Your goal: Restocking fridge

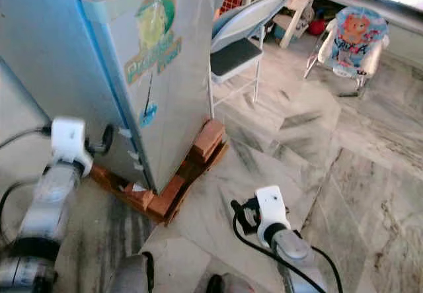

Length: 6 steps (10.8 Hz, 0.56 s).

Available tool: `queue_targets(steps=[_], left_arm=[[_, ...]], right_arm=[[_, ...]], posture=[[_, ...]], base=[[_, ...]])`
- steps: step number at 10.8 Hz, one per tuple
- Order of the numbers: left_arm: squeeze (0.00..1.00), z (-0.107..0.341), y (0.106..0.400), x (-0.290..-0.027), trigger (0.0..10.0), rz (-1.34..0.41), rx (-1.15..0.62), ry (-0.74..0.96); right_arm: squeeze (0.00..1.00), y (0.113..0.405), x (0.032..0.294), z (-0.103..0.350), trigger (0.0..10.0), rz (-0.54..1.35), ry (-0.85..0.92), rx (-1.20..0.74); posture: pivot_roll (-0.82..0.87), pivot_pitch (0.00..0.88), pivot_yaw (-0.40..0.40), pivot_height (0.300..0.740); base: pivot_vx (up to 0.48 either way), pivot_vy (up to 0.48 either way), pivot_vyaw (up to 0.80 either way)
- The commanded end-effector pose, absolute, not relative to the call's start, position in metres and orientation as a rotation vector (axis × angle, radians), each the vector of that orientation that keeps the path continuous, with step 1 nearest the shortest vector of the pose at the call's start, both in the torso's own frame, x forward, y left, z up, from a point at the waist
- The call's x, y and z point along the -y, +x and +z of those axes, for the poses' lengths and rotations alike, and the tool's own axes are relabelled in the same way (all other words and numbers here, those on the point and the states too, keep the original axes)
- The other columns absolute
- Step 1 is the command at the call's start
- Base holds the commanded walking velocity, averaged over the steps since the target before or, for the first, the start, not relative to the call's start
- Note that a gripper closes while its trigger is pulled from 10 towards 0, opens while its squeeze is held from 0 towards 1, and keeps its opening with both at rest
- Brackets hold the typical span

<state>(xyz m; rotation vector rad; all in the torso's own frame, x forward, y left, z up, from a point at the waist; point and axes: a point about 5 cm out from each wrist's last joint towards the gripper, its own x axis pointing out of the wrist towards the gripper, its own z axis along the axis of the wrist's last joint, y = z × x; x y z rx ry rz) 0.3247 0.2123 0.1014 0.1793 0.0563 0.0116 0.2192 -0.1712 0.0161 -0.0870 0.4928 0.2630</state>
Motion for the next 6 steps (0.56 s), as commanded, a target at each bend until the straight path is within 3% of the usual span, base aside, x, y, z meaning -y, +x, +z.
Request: queue_targets(steps=[1, 6], left_arm=[[0.0, 0.102, 0.331, -0.209, 10.0, -0.004, -0.057, 0.173], [0.0, 0.118, 0.36, -0.183, 10.0, -0.131, -0.019, 0.159]], right_arm=[[0.0, 0.214, 0.174, 0.013, 10.0, 0.255, -0.091, -0.519], [0.0, 0.21, 0.175, 0.012, 10.0, 0.236, -0.084, -0.535]], posture=[[0.09, 0.13, -0.094, 0.74], [0.08, 0.141, -0.082, 0.74]], base=[[0.0, 0.0, 0.0], [0.0, 0.0, 0.0]])
